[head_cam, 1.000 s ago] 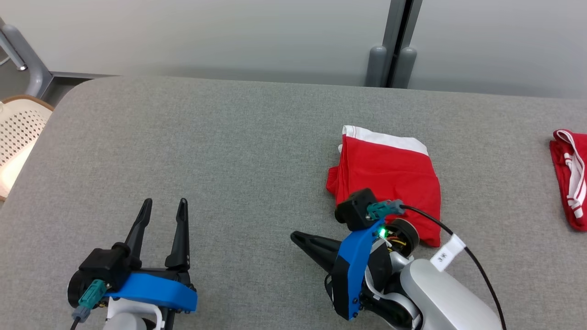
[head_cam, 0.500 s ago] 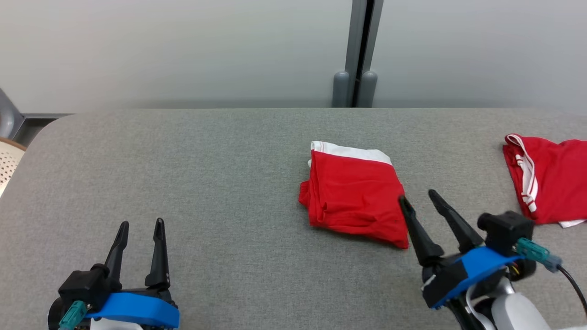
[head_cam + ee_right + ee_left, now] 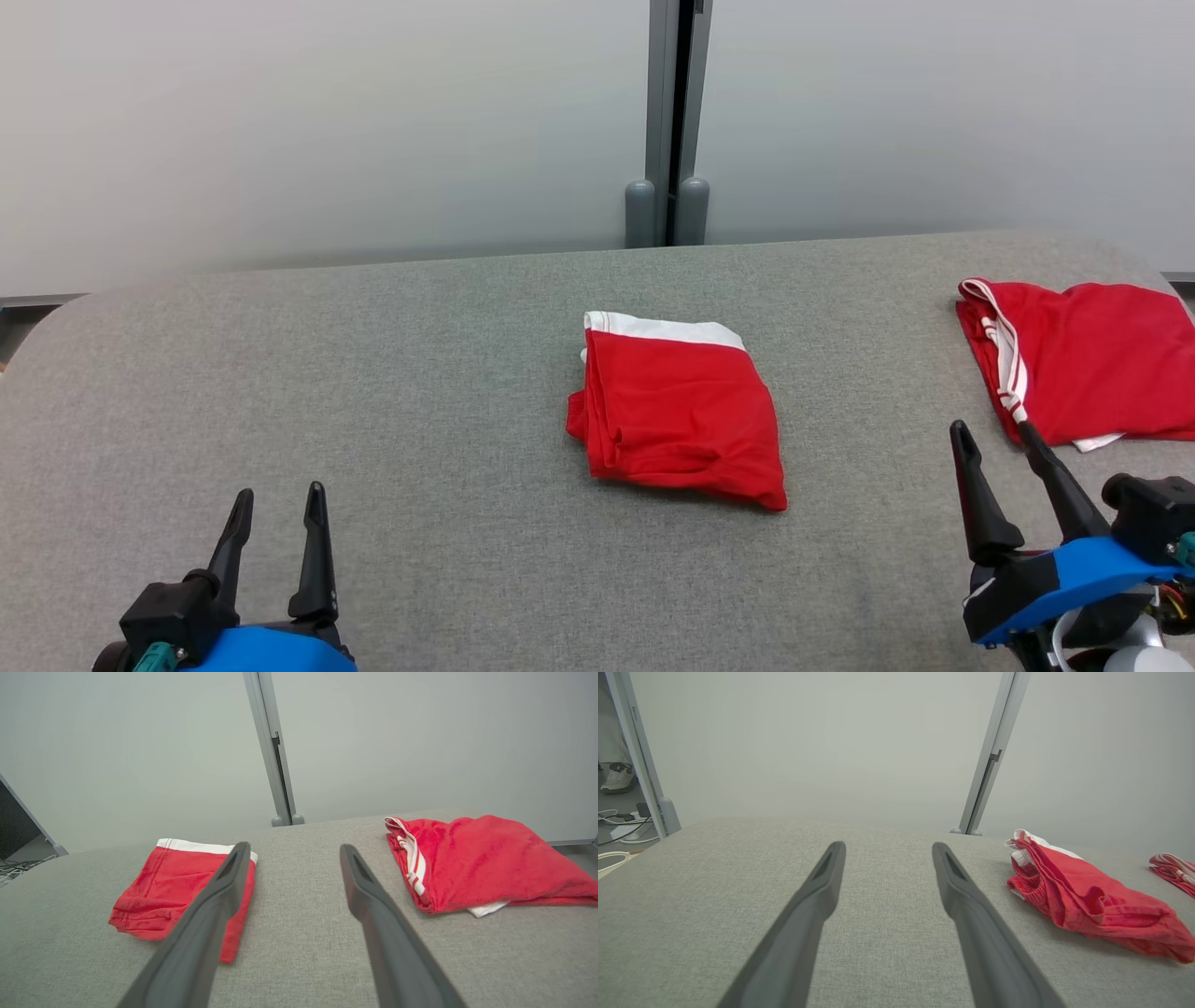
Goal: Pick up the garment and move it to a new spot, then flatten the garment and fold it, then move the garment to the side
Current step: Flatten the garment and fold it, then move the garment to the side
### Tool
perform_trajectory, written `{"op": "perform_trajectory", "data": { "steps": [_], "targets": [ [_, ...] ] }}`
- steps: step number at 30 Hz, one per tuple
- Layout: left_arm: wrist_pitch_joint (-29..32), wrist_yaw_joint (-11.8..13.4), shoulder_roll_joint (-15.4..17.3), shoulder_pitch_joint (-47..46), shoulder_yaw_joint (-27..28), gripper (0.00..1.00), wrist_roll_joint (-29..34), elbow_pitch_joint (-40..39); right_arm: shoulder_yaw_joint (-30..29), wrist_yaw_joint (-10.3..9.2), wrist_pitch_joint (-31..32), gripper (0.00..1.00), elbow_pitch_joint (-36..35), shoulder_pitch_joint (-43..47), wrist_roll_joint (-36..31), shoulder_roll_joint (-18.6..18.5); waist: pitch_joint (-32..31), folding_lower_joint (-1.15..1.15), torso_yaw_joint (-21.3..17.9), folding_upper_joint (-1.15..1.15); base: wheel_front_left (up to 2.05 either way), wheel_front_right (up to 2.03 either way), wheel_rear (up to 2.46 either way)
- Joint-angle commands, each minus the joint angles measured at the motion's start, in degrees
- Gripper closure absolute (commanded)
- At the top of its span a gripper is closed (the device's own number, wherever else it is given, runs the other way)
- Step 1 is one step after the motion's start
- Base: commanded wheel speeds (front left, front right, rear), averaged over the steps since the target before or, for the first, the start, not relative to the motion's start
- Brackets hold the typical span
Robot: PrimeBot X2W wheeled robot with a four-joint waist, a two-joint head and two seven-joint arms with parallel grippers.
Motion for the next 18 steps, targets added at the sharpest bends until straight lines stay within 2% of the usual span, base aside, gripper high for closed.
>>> {"op": "perform_trajectory", "data": {
  "steps": [1, 18],
  "targets": [
    [-0.19, 0.31, 0.21, 0.69, -0.23, 0.00, 0.36, 0.17, -0.32, 0.03, -0.20, 0.00, 0.92, 0.85, 0.03, -0.32, -0.22, 0.00, -0.12, 0.00, 0.00, 0.00, 0.00],
    [0.42, 1.28, 0.04, 1.45, -0.84, 0.00, -0.76, -0.57, 1.08, 0.03, -0.16, 0.00, 4.22, 0.34, 0.48, -0.14, -0.28, 0.00, 0.13, 0.00, 0.00, 0.00, 0.00]
  ]
}}
